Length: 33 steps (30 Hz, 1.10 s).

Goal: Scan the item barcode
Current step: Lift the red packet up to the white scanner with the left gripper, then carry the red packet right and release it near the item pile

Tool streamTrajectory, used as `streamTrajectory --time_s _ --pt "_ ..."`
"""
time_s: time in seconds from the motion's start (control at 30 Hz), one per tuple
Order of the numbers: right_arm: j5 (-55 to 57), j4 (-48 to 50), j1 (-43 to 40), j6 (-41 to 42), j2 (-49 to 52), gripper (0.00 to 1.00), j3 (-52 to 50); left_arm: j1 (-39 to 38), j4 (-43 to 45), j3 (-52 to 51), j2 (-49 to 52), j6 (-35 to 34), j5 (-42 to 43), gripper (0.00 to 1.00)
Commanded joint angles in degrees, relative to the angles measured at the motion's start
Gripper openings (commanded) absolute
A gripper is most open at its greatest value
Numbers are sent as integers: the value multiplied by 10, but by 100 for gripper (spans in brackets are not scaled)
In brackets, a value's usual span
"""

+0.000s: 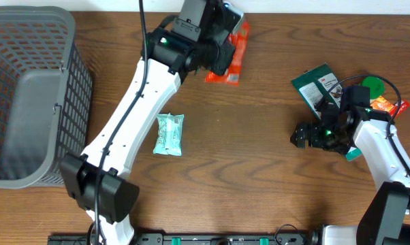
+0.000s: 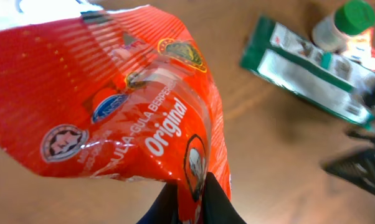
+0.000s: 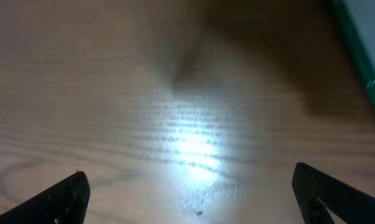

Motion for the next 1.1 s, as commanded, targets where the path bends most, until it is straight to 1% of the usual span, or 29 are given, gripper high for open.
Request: streamTrajectory --time_s 0.0,0.07,0.1,0.17,0.2,0.27,0.37,0.47,0.6,0.63,0.67,0.7,0.73,0.8,0.87,1.0,1.03,1.07 --pt "-84 22 2 62 -12 99 2 -12 0 -26 9 -111 51 7" --pt "-144 -22 -4 73 -12 99 5 -21 4 -39 16 -146 57 7" --pt "-169 -23 -13 68 -13 99 14 -26 6 -45 18 -157 57 7" --pt "-198 -60 -39 56 -18 99 50 -40 12 -59 26 -179 57 7" --pt "-197 -72 -48 56 -21 99 64 -47 17 -66 30 -188 57 7" --pt "-197 -122 -94 56 -35 99 128 -74 48 -84 46 -204 57 7" --pt "-197 -152 -138 56 -53 99 173 -108 95 -94 73 -228 57 7" --pt "-197 -158 -163 56 -71 99 183 -144 150 -95 109 -270 57 7" --pt "-197 -176 -167 56 -74 99 183 -191 241 -95 157 -308 57 8" --pt "-196 -181 -167 56 -74 99 183 -202 263 -95 169 -307 57 12" --pt "-189 -186 -167 56 -74 99 183 -217 293 -95 182 -307 57 31" --pt "-185 -188 -167 56 -74 99 183 -224 304 -95 186 -307 57 49" --pt "-180 -188 -167 56 -74 99 183 -230 312 -95 189 -303 57 61" --pt "-174 -188 -167 56 -74 99 182 -233 312 -94 186 -265 56 81" --pt "-174 -188 -167 56 -74 99 182 -224 297 -94 172 -229 44 82" --pt "-196 -196 -166 56 -74 99 181 -189 236 -94 113 -224 -11 82" --pt "-198 -199 -164 56 -74 97 181 -178 220 -94 95 -221 -23 82" --pt "-197 -199 -159 56 -74 90 180 -165 202 -94 77 -220 -36 82"
